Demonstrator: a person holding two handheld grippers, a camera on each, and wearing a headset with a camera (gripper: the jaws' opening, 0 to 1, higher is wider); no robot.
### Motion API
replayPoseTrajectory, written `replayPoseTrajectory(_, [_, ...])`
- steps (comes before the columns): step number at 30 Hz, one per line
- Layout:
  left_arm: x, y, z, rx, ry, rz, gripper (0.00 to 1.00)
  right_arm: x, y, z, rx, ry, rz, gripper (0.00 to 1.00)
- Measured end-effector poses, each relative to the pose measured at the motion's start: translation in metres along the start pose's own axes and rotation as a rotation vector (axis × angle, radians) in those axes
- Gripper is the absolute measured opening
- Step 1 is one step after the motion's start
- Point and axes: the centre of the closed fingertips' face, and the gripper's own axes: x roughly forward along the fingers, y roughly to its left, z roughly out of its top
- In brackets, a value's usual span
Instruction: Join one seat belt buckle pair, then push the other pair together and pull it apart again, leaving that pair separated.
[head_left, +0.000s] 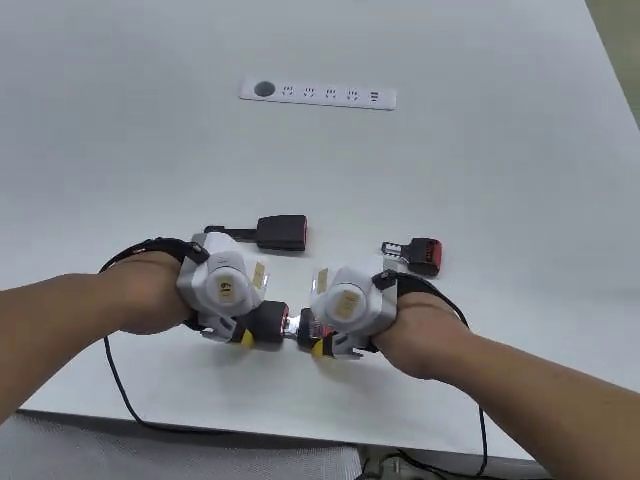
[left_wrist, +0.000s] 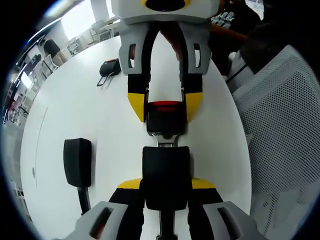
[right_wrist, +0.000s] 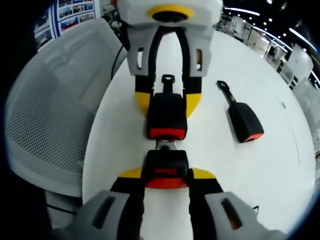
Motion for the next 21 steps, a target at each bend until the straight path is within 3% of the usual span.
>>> replayPoseTrajectory(5, [0.0, 0.001, 0.0, 0.01, 0.009, -0.004, 0.33, 0.0, 0.001, 0.001, 0.026, -0.005, -0.018, 0.32])
replayPoseTrajectory(18, [0.0, 0.002, 0.0, 0.006, -0.007, -0.001, 0.33, 0.007, 0.0, 0.011, 0.023, -0.012, 0.001, 0.32])
replayPoseTrajectory(19, [0.0, 0.002, -0.001, 0.007, -0.002, -0.001, 0.33, 0.01, -0.001, 0.016, 0.026, -0.031, 0.0, 0.32])
replayPoseTrajectory(21, [0.0, 0.001, 0.0, 0.007, -0.006, -0.002, 0.33, 0.009, 0.0, 0.012, 0.025, -0.01, 0.003, 0.32])
